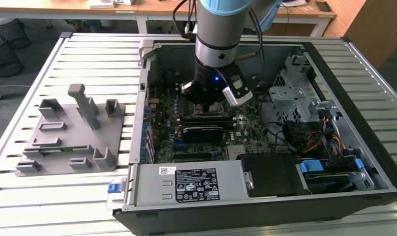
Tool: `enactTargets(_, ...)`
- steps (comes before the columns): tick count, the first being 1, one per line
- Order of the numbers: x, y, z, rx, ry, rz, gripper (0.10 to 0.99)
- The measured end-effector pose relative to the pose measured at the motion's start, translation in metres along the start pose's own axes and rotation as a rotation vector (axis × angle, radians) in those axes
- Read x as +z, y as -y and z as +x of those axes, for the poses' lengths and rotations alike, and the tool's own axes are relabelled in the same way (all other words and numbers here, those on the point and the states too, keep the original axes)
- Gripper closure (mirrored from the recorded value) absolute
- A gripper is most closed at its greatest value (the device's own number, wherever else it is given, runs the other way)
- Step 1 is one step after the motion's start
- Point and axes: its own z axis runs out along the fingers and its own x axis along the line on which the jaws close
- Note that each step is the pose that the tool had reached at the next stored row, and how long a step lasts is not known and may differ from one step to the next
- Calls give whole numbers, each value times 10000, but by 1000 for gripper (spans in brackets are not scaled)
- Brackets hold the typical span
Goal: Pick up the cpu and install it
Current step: 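Install the second cpu locking lever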
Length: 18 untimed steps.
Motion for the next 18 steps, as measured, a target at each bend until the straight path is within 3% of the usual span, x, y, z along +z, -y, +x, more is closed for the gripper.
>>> enactTargets(8,103,9,35,1,-15,-52,980)
enactTargets(9,108,10,35,0,-22,-95,980)
enactTargets(12,113,19,35,-4,-8,-432,980)
enactTargets(18,125,60,52,-1,-20,-471,980)
